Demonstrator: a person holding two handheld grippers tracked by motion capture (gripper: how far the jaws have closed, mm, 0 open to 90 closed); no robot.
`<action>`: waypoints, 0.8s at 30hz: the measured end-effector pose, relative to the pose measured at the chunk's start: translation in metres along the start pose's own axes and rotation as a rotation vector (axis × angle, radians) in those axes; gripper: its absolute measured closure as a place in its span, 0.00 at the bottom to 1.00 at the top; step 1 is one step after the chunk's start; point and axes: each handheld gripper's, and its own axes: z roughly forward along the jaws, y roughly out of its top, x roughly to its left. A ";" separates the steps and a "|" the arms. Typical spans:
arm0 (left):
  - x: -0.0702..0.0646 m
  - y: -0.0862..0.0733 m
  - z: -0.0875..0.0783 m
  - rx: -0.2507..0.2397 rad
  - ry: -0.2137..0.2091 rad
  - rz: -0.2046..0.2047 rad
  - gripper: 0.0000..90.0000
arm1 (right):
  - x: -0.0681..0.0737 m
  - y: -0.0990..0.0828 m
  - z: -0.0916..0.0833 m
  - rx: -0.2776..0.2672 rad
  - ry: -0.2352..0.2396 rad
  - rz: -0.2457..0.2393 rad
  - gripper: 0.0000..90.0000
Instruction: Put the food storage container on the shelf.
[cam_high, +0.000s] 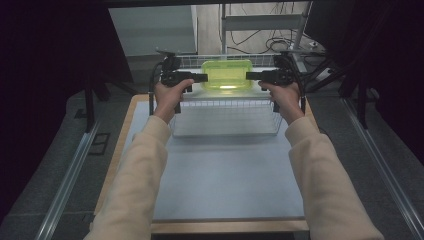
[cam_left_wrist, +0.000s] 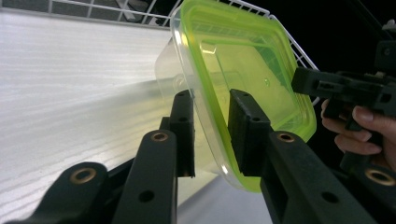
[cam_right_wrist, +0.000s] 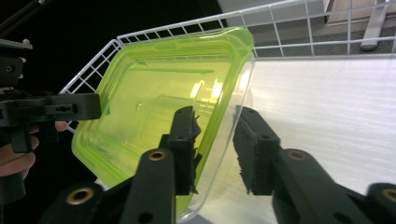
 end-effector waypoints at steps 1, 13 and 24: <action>0.000 0.000 0.001 0.002 0.012 0.003 0.77 | 0.000 -0.001 0.002 0.006 -0.009 -0.002 0.72; -0.004 -0.005 -0.021 -0.080 0.055 0.053 0.33 | 0.004 -0.005 -0.020 -0.076 -0.054 -0.075 0.45; -0.036 -0.071 -0.077 -0.096 0.052 0.202 0.28 | 0.029 -0.059 -0.069 -0.066 0.041 -0.269 0.37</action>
